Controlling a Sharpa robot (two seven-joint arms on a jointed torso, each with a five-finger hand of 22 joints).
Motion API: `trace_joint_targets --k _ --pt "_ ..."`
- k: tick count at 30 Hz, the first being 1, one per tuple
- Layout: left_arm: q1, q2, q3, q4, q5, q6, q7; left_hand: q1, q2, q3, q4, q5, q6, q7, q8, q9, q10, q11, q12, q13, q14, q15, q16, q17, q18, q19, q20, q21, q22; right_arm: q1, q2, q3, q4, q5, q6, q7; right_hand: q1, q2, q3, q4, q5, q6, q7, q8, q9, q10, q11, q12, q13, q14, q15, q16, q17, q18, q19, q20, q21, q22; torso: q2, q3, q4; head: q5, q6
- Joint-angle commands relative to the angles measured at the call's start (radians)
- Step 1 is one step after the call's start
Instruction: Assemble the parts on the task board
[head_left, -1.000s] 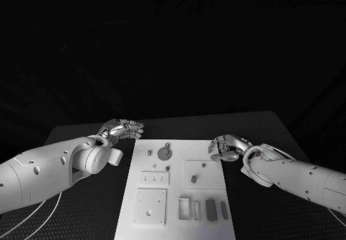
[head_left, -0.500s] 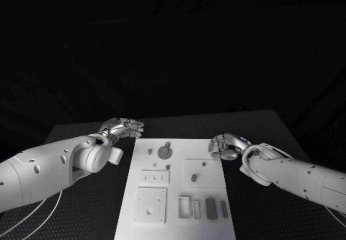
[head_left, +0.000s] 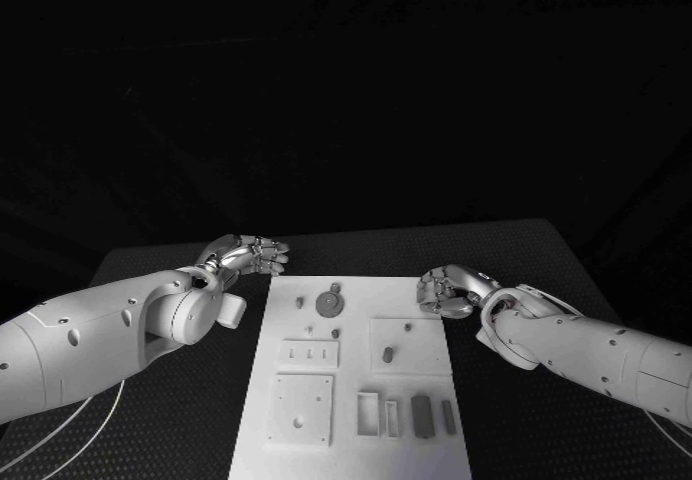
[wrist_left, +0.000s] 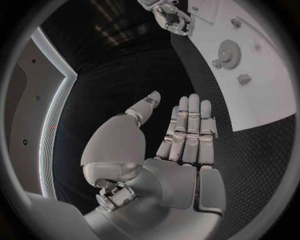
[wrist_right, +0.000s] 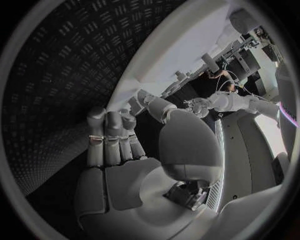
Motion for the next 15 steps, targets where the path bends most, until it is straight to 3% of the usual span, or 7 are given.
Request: trace_joint_targets --k 1,15 --pt "0.0 0.001 0.001 0.003 -0.005 0.016 0.009 -0.012 0.001 0.005 0.0 -0.004 0.0 0.006 -0.004 -0.001 0.005 0.006 -0.006 0.0 -0.006 0.003 -0.006 0.002 0.017 -0.006 0.001 0.005 0.02 -0.002 0.003 -0.001 -0.003 -0.005 0.003 0.0 0.0 0.014 0.006 0.0 -0.005 0.113 -0.016 0.006 0.001 -0.065 -0.022 0.004 -0.001 -0.001 -0.009 0.004 0.002 0.063 0.005 -0.004 0.004 0.01 0.0 0.0002 0.0008 0.001 -0.001" --pt "0.001 -0.001 0.001 0.004 -0.006 0.018 0.006 -0.012 0.001 0.005 0.0 -0.005 0.0 0.005 -0.004 -0.001 0.005 0.006 -0.006 0.0 -0.006 0.003 -0.007 0.002 0.017 -0.006 0.001 0.006 0.02 -0.003 0.009 -0.001 -0.003 -0.014 0.007 0.0 -0.008 0.035 0.008 -0.015 -0.005 0.16 -0.034 0.033 0.016 -0.053 -0.038 0.008 -0.003 0.005 -0.023 0.009 0.001 0.063 0.01 -0.009 0.012 0.011 -0.001 0.0005 -0.0004 0.003 -0.005"
